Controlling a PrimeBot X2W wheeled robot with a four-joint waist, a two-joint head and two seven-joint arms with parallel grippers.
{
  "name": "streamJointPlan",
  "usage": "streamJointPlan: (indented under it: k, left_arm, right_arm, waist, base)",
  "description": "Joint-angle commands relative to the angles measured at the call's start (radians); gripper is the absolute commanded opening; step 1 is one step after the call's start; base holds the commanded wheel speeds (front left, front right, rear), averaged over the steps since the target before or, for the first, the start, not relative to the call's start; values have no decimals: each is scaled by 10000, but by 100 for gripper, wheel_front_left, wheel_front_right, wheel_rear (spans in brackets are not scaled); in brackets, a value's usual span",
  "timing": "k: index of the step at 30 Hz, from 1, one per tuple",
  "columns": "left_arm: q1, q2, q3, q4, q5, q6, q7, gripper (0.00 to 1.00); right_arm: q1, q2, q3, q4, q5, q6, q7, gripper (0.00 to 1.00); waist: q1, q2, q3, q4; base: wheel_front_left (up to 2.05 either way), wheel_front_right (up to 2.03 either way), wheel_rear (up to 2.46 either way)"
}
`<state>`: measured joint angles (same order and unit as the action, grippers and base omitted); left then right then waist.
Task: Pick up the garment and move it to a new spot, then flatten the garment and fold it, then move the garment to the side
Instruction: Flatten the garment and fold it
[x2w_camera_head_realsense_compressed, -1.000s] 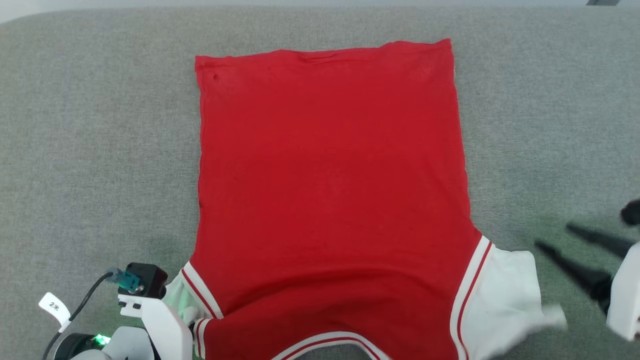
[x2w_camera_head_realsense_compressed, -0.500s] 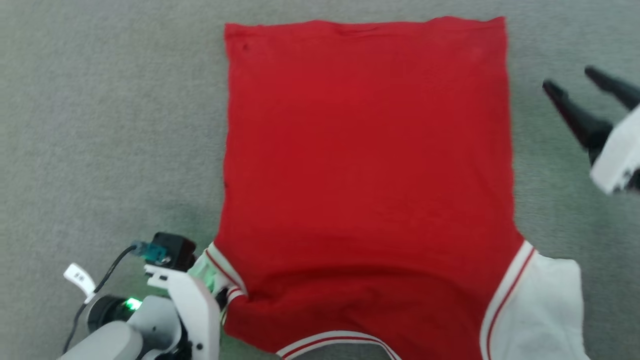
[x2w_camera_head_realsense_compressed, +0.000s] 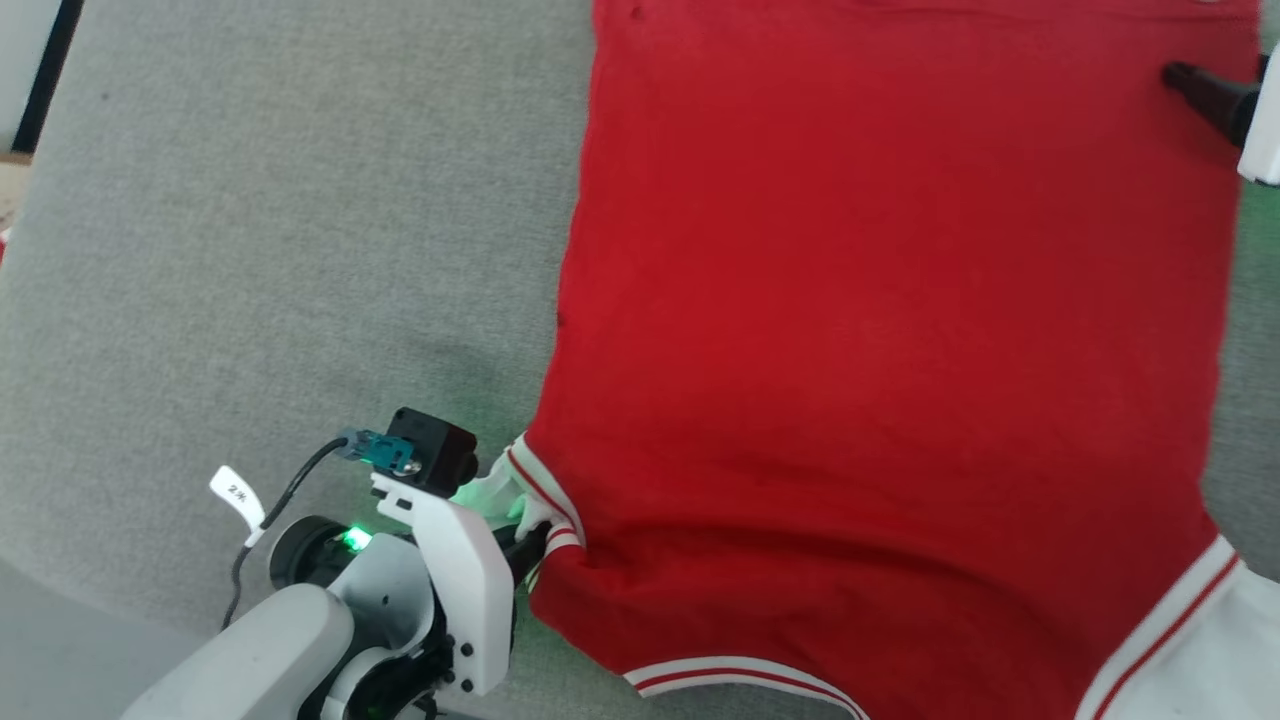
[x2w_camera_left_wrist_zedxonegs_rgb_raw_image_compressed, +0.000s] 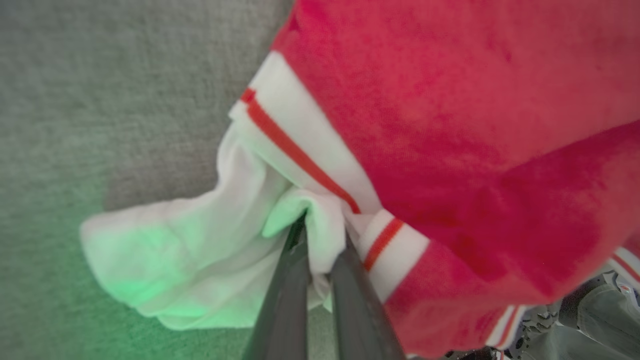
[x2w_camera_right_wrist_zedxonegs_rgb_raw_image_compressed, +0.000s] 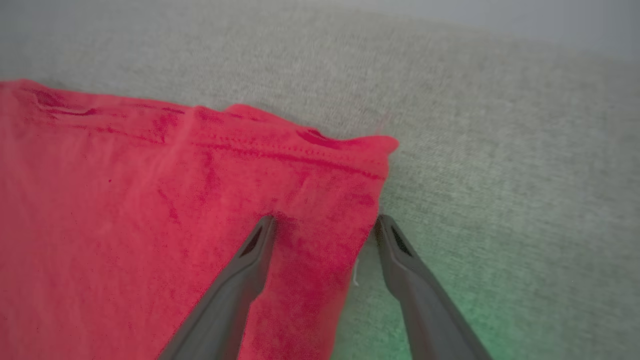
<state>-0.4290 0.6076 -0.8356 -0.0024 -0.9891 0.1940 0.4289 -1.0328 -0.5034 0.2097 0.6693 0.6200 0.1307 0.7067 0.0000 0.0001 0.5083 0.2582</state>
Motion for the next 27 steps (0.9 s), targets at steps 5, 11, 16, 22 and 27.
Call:
streamJointPlan:
  k: [5, 11, 16, 22, 27]
  left_arm:
    - [-228, -588, -229, 984, 97, 25, -110, 0]
    - [-231, -683, -228, 1352, -7, -99, -165, 0]
    - [-159, -518, -87, 1539, -45, -90, -284, 0]
    - [-122, -120, 316, 1343, -123, 175, -560, 0]
    - [-69, 225, 549, 997, -188, 364, -553, 0]
  right_arm:
    - [-452, 199, 438, 1979, -308, -3, 2160, 100]
    - [-532, 364, 700, 3038, -967, -12, 3327, 0]
    - [-560, 184, 1033, 2104, -943, -11, 2604, 0]
    - [73, -476, 1716, -216, 42, -11, 2111, 0]
    - [1626, -1261, 1903, -2489, 1078, -11, 2148, 0]
  waist:
    - [0, -1, 214, 372]
    - [0, -1, 117, 319]
    - [0, -1, -123, -91]
    - [0, -1, -485, -931]
    - [0, -1, -783, -1660]
  base:
    - [0, 0, 0]
    - [0, 0, 0]
    - [0, 0, 0]
    - [0, 0, 0]
    - [0, 0, 0]
